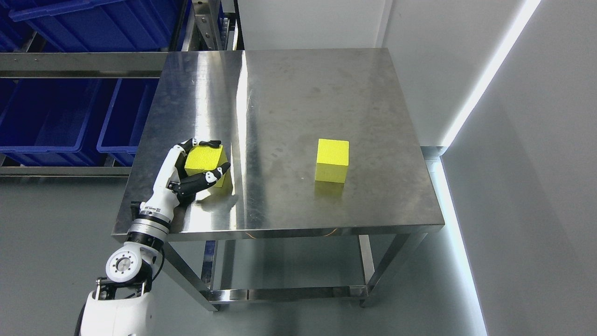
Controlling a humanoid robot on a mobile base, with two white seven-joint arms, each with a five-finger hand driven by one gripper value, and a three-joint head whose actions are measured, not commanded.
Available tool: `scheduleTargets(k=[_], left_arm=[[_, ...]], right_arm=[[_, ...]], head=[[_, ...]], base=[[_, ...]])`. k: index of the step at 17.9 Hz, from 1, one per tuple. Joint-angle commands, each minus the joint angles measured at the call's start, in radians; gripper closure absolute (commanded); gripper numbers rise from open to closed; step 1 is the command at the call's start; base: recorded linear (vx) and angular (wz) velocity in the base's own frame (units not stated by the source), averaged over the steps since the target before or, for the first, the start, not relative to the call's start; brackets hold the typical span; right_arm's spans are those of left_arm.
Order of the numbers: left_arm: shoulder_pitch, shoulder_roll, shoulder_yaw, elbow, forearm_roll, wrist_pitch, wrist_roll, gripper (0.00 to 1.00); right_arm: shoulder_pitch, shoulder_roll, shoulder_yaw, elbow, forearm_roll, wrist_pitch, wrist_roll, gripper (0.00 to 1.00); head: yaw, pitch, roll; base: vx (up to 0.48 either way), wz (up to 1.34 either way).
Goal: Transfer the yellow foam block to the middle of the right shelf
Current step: 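Lift the yellow cube with the left hand and raise it up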
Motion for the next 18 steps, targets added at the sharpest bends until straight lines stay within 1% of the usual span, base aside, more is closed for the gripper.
scheduleTargets(k=[1, 4, 7, 10, 18], left_arm=[[0.001, 0.018, 0.076, -0.026, 0.094, -0.076, 0.001, 0.99], [-0.036, 0.018, 0.076, -0.146, 0.202, -0.14, 0.001, 0.99], [-0.078, 0.018, 0.076, -0.194, 0.241, -0.232, 0.001, 0.99], [-0.079, 0.018, 0.076, -0.198, 0.25, -0.286, 0.003, 0.99], [-0.065, 0.018, 0.071, -0.198, 0.25, -0.335, 0.003, 0.98]], right_arm=[[0.0, -0.017, -0.006, -0.017, 0.003, -0.001, -0.001, 0.0], [0.0, -0.017, -0.006, -0.017, 0.003, -0.001, -0.001, 0.0], [0.0, -0.017, -0.006, -0.017, 0.003, -0.001, -0.001, 0.0], [0.0, -0.017, -0.006, -0.017, 0.003, -0.001, -0.001, 0.0], [0.0, -0.017, -0.006, -0.017, 0.002, -0.001, -0.001, 0.0]], head=[[0.0, 0.0, 0.0], [0.0, 0.0, 0.0], [0.0, 0.0, 0.0], [0.0, 0.0, 0.0], [0.0, 0.0, 0.0]], base=[[-0.003, 0.05], [-0.001, 0.02], [-0.017, 0.01], [-0.053, 0.07], [-0.117, 0.27]])
